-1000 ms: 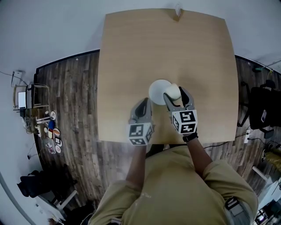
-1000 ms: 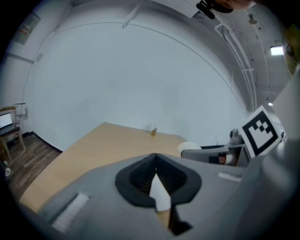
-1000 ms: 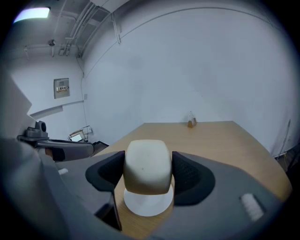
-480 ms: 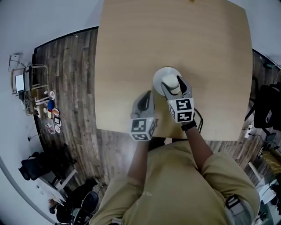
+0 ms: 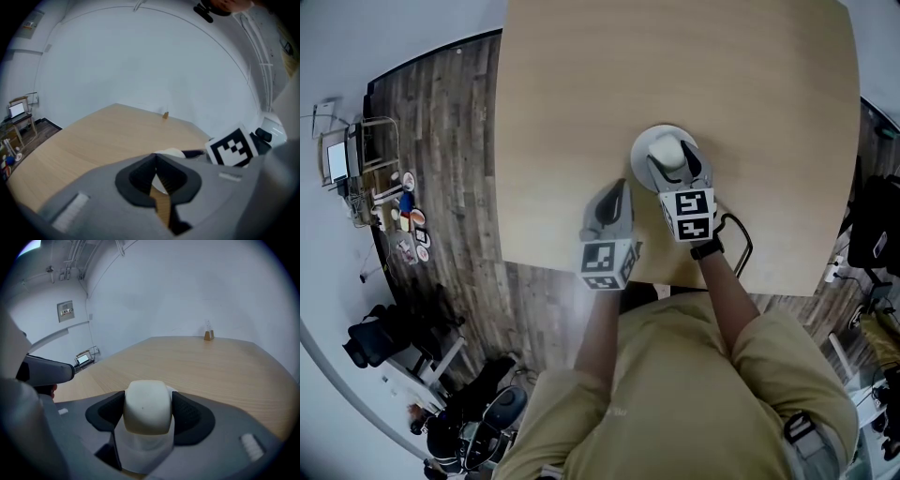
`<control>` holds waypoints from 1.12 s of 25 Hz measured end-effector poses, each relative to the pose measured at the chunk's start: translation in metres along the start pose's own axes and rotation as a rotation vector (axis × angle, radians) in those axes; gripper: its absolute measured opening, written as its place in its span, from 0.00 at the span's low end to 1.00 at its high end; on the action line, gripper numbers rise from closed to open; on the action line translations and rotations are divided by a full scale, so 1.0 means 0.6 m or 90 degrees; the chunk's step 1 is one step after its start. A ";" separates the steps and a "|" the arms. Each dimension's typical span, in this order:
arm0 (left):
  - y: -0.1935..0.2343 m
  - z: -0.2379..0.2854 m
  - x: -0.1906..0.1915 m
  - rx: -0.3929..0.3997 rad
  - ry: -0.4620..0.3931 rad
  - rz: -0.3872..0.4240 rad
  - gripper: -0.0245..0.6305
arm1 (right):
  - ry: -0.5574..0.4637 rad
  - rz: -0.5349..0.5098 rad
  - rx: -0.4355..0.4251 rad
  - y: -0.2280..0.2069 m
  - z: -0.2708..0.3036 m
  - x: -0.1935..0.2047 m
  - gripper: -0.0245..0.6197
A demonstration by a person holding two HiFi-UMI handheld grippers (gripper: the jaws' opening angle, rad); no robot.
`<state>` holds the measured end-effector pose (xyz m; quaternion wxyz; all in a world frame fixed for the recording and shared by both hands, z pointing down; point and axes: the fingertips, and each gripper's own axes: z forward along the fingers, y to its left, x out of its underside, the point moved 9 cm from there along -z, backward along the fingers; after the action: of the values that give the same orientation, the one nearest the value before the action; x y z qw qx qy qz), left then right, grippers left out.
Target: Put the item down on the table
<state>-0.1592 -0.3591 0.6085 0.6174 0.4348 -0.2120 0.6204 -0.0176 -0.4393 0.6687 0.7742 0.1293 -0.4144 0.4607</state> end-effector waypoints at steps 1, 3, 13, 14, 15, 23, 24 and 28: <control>0.001 0.003 0.002 0.000 0.001 -0.001 0.04 | 0.003 -0.005 0.001 0.000 0.003 0.002 0.53; 0.003 0.006 0.004 -0.002 0.002 -0.003 0.04 | 0.009 -0.020 0.006 0.002 0.006 0.004 0.53; 0.029 -0.005 0.021 -0.013 0.003 -0.010 0.04 | 0.063 -0.090 0.029 0.021 0.022 0.013 0.53; 0.032 -0.007 0.020 -0.013 0.001 -0.011 0.04 | 0.071 -0.094 0.033 0.023 0.026 0.013 0.54; 0.034 -0.009 0.019 -0.013 -0.001 -0.012 0.04 | 0.074 -0.096 0.036 0.025 0.027 0.011 0.54; 0.030 -0.044 -0.019 0.002 -0.039 -0.004 0.04 | 0.018 -0.067 0.032 0.050 -0.030 -0.034 0.63; 0.029 -0.051 -0.024 0.004 -0.044 -0.002 0.04 | 0.007 -0.058 0.033 0.055 -0.046 -0.039 0.62; 0.016 -0.088 -0.048 0.032 -0.076 0.006 0.04 | -0.040 -0.035 0.058 0.072 -0.119 -0.057 0.54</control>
<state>-0.1868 -0.3351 0.5600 0.5894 0.4855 -0.2345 0.6016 -0.0240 -0.3953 0.5903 0.7663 0.1898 -0.4138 0.4533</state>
